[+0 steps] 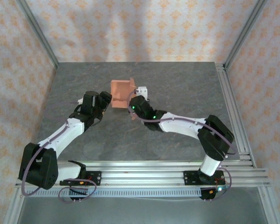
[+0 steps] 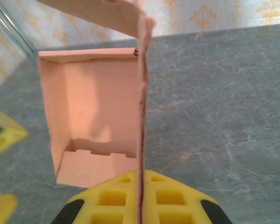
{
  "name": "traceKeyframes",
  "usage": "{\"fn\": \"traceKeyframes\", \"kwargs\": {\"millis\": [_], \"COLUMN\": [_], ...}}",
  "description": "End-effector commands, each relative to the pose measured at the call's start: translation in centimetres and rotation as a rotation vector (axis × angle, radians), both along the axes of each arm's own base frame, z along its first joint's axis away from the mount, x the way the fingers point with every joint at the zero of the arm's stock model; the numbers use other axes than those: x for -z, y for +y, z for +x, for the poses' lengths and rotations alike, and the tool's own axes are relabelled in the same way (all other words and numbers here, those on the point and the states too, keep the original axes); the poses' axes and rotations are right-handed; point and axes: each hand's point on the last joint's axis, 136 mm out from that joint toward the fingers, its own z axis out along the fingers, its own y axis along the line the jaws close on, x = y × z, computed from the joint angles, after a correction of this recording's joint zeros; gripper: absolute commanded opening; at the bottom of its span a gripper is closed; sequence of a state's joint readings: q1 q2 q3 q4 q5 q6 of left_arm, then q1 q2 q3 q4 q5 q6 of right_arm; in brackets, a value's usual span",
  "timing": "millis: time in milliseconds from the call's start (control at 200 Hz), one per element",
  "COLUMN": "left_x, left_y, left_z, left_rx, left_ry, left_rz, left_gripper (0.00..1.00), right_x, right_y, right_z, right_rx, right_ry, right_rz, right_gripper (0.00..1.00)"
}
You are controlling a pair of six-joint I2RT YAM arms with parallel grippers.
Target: Fold the paper box
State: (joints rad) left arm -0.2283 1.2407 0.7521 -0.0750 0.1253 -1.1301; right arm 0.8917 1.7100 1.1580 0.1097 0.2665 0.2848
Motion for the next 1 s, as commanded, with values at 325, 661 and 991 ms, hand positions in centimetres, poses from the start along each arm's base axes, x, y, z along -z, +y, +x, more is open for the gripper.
{"fn": "traceKeyframes", "kwargs": {"millis": [325,661,991], "left_x": [-4.7,-2.7,-0.4], "left_y": [2.2,-3.4,-5.2], "left_z": [-0.9,0.1,0.0], "left_rx": [0.369,0.634,0.715], "left_ry": [-0.031,-0.152,-0.096], "left_rz": [0.640,0.551,0.605], "left_gripper": [0.93,1.00,1.00], "right_x": [0.2,0.9,2.8], "right_y": [-7.7,-9.9,-10.0], "right_z": [-5.0,-8.3,-6.0], "right_rx": [-0.513,-0.965,-1.042], "right_ry": [0.459,0.585,0.707], "right_rz": [-0.489,-0.746,-0.865], "right_gripper": [0.00,0.00,0.00]}}
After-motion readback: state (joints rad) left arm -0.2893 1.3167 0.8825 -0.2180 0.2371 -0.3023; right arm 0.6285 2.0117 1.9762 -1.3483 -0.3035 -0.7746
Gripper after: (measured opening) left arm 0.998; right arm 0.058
